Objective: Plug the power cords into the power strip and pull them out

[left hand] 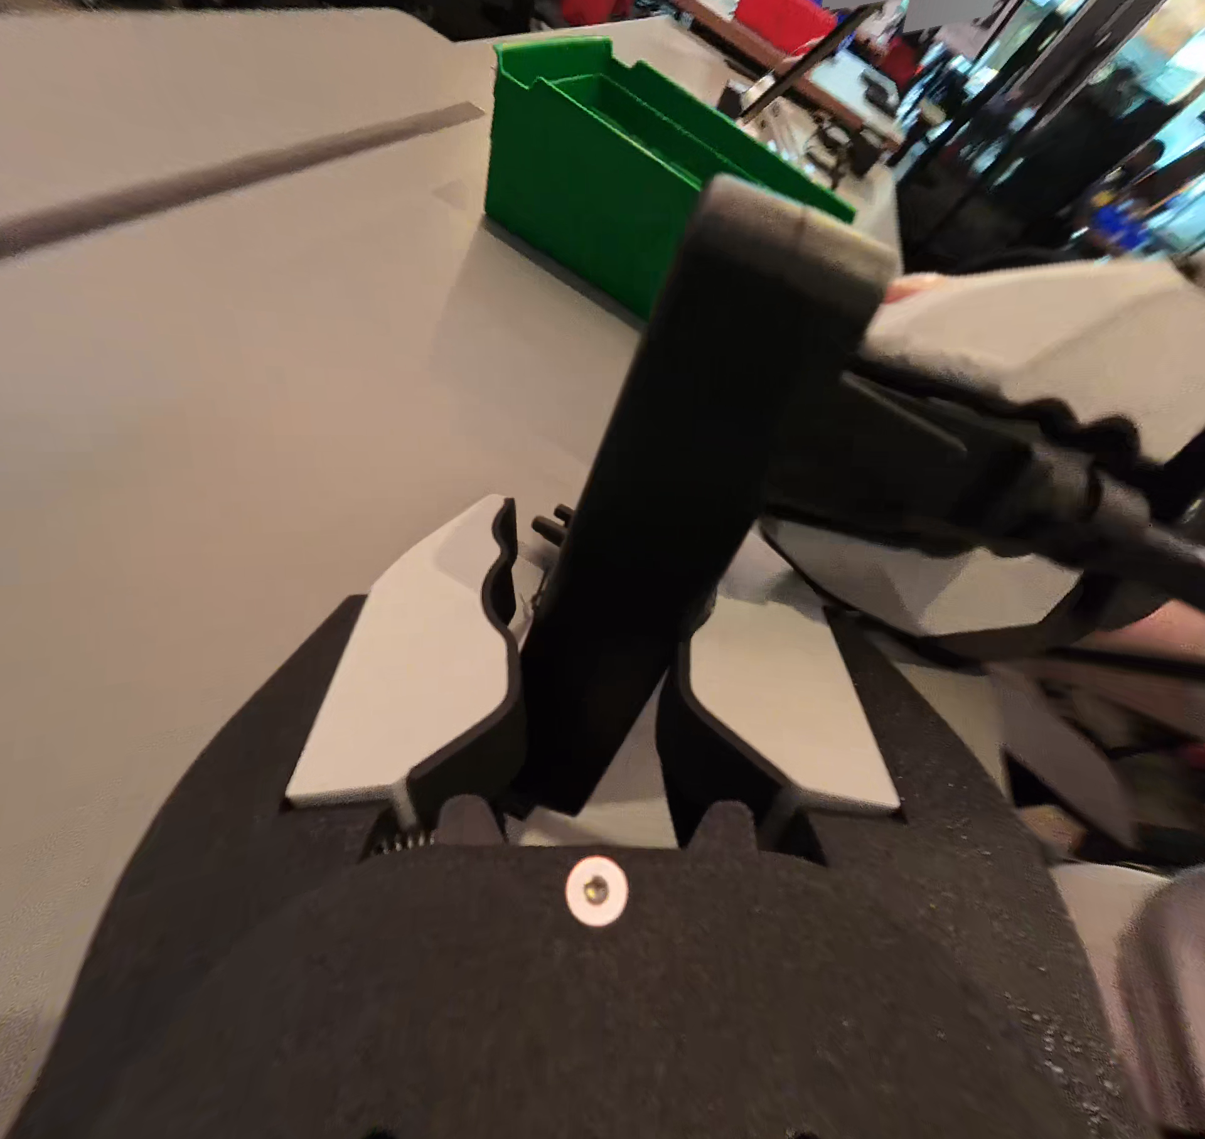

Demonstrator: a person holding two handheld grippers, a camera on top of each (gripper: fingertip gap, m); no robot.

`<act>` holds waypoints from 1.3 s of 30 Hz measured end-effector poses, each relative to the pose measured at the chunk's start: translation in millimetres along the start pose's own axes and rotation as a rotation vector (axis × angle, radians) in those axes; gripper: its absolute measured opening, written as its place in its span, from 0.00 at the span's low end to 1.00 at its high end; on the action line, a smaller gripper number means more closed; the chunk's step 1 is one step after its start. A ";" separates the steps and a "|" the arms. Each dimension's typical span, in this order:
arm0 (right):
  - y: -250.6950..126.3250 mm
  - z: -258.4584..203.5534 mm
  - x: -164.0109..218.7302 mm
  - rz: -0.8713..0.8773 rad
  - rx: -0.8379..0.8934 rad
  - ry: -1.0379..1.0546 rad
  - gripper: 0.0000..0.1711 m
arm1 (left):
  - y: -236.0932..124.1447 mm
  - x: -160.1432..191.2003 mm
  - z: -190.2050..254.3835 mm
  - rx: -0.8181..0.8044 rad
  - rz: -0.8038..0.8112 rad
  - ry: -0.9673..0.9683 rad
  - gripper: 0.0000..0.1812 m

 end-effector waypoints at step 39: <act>-10.6 34.4 57.8 0.142 -0.198 0.267 0.05 | -33.6 12.6 73.3 0.699 -0.051 0.259 0.32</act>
Point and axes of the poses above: each gripper's, where its closed fingertips meet, y out along the fingers, x out of its underside, z = x × y across the jaws, the point moved 2 cm from there along -y, back along the fingers, and after that the axes turned 15 degrees about -z, right-handed, at the moved point
